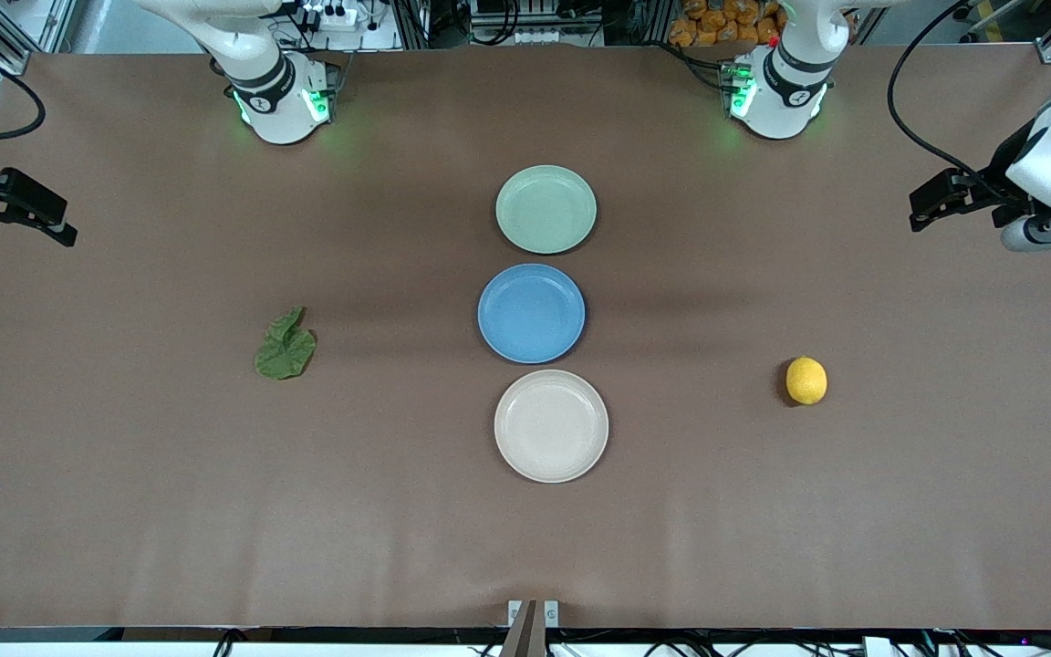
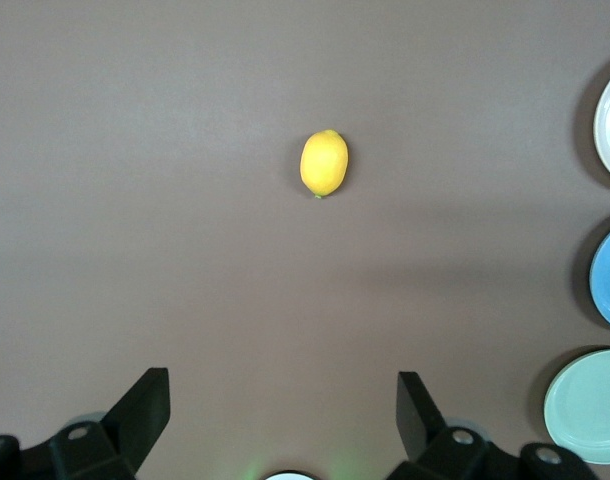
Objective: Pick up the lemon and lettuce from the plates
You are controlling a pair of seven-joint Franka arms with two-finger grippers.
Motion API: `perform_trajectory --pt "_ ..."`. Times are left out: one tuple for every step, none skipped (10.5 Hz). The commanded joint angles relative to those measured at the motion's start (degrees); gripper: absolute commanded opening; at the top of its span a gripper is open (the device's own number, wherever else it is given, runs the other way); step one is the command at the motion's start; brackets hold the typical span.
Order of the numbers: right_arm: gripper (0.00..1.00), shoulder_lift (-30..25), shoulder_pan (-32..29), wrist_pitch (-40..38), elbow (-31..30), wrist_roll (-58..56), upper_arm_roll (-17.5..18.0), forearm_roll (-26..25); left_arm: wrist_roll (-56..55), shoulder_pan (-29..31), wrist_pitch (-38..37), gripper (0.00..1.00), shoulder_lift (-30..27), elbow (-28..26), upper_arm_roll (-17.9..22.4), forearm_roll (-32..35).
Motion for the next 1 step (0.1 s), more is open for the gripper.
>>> perform_trajectory --pt "1.0 -0.1 -0.3 -0.6 0.2 0.8 0.3 0.4 1.4 0.5 -1.1 1.0 0.8 1.4 -0.1 -1.4"
